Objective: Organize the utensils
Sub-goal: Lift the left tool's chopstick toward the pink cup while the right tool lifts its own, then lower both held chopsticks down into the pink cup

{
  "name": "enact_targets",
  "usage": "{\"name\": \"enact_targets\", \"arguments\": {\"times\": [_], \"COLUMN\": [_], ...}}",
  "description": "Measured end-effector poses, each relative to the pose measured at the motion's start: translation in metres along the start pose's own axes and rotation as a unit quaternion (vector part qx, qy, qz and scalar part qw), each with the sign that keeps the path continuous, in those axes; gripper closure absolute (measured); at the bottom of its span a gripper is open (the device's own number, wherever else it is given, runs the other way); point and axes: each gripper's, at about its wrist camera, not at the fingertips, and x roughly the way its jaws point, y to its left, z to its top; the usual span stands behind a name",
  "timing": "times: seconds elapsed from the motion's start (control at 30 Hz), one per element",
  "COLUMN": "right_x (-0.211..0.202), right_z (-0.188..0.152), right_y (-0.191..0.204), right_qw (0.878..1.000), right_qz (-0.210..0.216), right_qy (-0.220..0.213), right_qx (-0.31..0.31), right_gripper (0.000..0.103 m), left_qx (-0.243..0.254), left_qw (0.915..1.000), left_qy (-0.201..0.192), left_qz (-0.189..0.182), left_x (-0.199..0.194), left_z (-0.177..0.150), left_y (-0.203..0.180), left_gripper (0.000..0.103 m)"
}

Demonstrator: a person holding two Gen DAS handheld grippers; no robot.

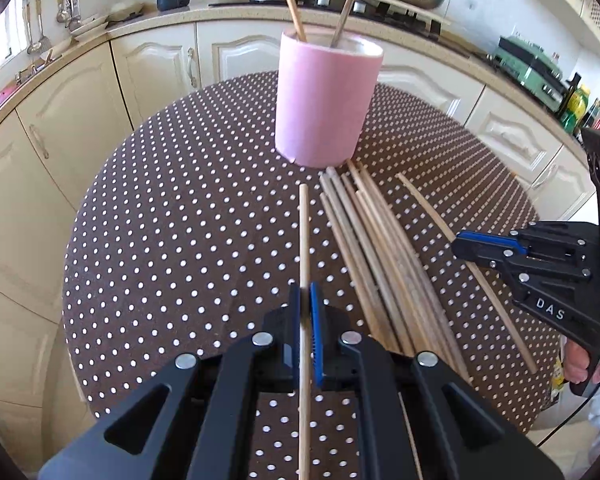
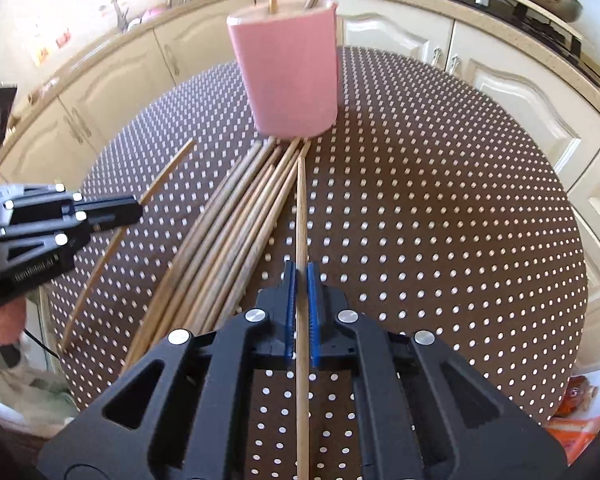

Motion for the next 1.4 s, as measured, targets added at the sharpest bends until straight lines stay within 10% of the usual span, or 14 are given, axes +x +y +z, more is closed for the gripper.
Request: {"name": "enact_targets", "arguments": {"times": [0.37,0.7,1.4], "right_x": [-0.063,-0.104,-0.133], "right_z": [0.009,0.026,0.079], "right_y": [-0.007,-0.004,0.002], "right_qw": [0.990,0.973,0.957], "right_qz": [-0.001,-0.010,-0.024], "right_qy": [-0.141,-0.231,-0.287], "right_qx": [0.024,0.019,0.018], "right_gripper": [0.097,0.097,0.097], "left_qx": [-0.016,-0.001,-0.016], "left_qw": [0.9919,0.9639,0.9349], "left_qy": [-0.125,-0.264,-0.345], "left_qz": [0.008,0.038,0.084], "left_x": [-0.037,-0.077,-0.109], "left_z": [0.012,0.020,0.076], "left_y": [-0.012,-0.033,-0.052], "left_gripper": [0.097,0.097,0.097]}}
